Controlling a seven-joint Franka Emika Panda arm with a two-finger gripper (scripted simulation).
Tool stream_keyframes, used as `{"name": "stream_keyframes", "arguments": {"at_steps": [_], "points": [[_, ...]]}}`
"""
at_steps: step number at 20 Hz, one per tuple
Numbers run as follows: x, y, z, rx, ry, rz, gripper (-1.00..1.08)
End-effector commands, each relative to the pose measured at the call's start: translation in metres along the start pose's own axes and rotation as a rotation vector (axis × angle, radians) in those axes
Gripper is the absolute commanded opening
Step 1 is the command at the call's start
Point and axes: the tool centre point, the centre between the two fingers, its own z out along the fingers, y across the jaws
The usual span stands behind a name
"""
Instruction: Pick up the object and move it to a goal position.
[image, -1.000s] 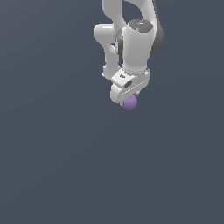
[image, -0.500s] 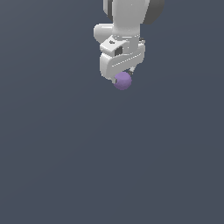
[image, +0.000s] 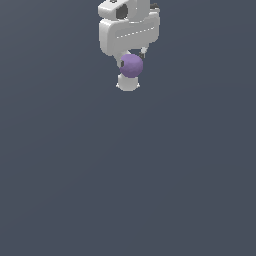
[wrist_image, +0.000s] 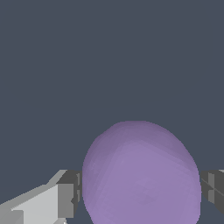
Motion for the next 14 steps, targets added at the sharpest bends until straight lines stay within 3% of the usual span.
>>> {"name": "stream_keyframes", "arguments": {"at_steps": [1, 14], "points": [[-0.008, 0.002, -0.017, 0.001, -0.003, 0.000, -1.00], [-0.025, 0.008, -0.057, 0.001, -0.007, 0.001, -1.00]]}}
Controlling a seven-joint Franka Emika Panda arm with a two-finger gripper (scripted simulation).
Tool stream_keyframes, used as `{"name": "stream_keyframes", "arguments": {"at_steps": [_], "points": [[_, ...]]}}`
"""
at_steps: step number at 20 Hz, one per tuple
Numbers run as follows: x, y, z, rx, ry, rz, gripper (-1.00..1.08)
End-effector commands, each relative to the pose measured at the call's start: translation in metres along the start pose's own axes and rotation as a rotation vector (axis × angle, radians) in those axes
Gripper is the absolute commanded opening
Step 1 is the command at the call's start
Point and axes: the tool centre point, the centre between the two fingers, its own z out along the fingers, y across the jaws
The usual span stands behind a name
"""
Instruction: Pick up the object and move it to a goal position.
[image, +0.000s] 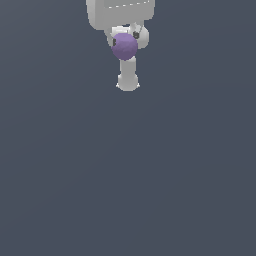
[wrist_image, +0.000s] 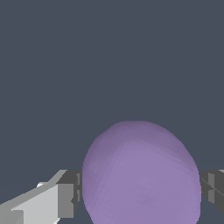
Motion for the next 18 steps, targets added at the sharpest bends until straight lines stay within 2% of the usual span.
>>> {"name": "stream_keyframes", "arguments": {"at_steps": [1, 18], "points": [[0.000, 0.001, -0.001, 0.000, -0.001, 0.000, -1.00], [0.012, 0.004, -0.018, 0.000, -0.001, 0.000, -1.00]]}}
